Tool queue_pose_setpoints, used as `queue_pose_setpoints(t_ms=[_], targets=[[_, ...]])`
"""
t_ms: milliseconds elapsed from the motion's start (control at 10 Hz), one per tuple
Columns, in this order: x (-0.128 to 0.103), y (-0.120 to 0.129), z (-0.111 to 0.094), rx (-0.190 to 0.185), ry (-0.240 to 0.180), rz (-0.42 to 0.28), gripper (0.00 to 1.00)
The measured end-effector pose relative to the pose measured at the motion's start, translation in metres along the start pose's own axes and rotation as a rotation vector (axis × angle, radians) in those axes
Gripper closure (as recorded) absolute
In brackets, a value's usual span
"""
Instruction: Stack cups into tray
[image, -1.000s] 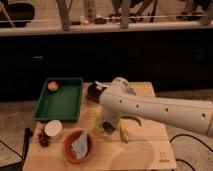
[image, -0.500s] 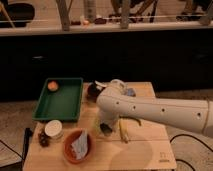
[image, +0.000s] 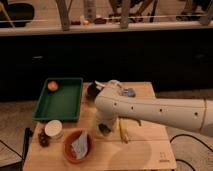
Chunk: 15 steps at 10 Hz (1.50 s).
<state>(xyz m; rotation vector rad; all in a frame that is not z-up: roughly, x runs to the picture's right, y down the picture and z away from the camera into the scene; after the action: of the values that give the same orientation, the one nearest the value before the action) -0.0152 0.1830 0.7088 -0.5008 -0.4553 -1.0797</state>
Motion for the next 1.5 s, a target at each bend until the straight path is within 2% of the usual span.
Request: queue_pose_setpoints(t_ms=[200,300,500,800,1000,1500], targets=[[-0.008,-0.021,-0.001,0.003,0.003,-0.008,0.99],[-0.008,-0.021,-0.002,-0.001,0.006,-0.005,0.99],[-0.005,-0.014,-0.009,0.0,0.01,-0.001,0.99],[0.0,0.007,-0.033,0.004,0.028,0.01,0.99],[0.0,0.008,-0.044,0.006,0.043,0.009,0.99],[0.007,-0.002,-0.055,0.0,0.064,-0.001,0.99]])
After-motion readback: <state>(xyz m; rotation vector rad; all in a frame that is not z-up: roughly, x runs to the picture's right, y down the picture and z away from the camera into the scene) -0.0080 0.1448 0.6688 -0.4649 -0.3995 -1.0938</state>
